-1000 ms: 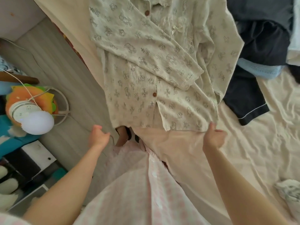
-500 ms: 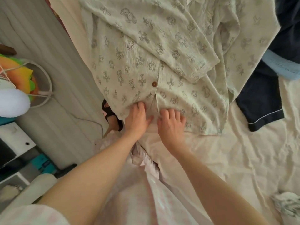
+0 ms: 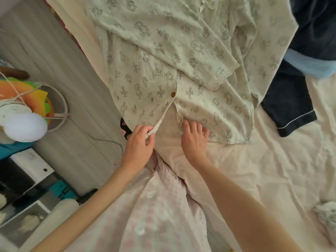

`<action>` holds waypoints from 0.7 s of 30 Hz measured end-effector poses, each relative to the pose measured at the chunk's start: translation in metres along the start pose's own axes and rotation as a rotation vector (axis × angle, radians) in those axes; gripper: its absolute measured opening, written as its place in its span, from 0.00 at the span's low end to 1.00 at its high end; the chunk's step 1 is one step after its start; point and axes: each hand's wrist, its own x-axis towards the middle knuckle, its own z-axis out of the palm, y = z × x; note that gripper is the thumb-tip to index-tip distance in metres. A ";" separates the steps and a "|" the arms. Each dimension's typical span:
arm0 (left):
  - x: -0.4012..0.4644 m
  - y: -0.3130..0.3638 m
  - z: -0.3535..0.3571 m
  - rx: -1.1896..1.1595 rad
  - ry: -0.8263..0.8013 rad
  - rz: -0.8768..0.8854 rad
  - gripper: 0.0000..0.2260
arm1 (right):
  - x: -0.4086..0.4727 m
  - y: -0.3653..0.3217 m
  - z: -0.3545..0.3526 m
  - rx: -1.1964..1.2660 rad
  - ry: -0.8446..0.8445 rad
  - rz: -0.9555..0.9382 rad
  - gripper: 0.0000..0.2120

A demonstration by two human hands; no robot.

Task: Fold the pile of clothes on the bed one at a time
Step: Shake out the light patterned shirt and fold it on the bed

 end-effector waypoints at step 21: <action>-0.001 0.028 0.009 0.093 -0.063 0.269 0.07 | -0.012 0.028 -0.007 -0.016 -0.182 -0.564 0.21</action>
